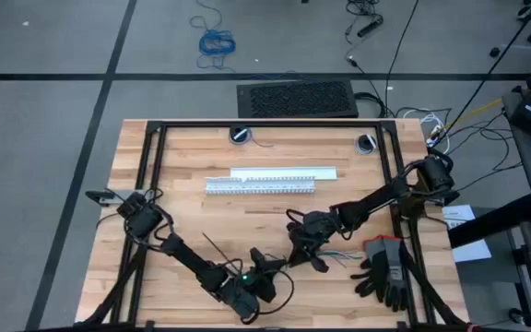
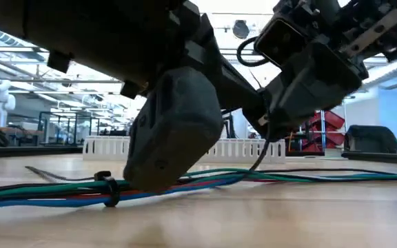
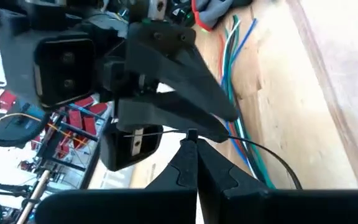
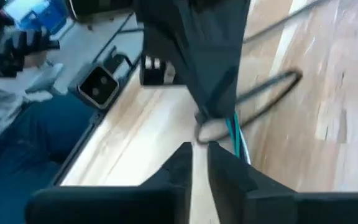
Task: Ziptie cables
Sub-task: Assemble the cable wires with the second cable zip tie
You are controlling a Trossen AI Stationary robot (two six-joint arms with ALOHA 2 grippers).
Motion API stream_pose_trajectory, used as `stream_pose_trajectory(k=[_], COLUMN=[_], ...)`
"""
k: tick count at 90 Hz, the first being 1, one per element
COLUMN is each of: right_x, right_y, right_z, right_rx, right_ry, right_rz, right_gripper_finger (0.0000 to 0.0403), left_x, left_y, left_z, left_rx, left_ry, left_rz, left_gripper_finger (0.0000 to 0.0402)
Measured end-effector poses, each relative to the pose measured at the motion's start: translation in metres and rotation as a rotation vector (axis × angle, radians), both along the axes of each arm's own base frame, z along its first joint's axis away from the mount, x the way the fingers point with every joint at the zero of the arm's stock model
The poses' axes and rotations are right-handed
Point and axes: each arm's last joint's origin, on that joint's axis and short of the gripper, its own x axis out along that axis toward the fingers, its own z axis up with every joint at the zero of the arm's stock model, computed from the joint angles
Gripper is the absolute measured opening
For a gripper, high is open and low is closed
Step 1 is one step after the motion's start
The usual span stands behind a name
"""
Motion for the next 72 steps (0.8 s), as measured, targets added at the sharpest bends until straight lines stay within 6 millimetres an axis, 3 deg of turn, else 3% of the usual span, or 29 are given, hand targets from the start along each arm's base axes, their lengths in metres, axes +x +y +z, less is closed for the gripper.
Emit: stream_pose_trajectory(k=[19, 33, 49, 72], right_x=[0.002, 0.003, 0.003, 0.005], right_y=[0.000, 0.003, 0.003, 0.003], right_z=[0.003, 0.006, 0.008, 0.010], right_rx=[-0.033, -0.022, -0.018, -0.012], right_ry=[-0.063, -0.111, -0.133, -0.165], right_rz=[0.005, 0.030, 0.045, 0.041], right_gripper_finger=[0.0144, 0.0162, 0.0146, 0.0074], left_x=[0.000, -0.001, -0.002, -0.002], left_y=[0.000, -0.002, -0.003, -0.003], left_z=[0.000, 0.000, 0.001, 0.002], left_rx=[-0.002, -0.003, -0.009, -0.028], left_ry=[-0.001, -0.003, -0.007, -0.018], left_rz=[0.001, -0.004, -0.006, -0.004], left_gripper_finger=[0.0000, 0.0000, 0.0000, 0.0000])
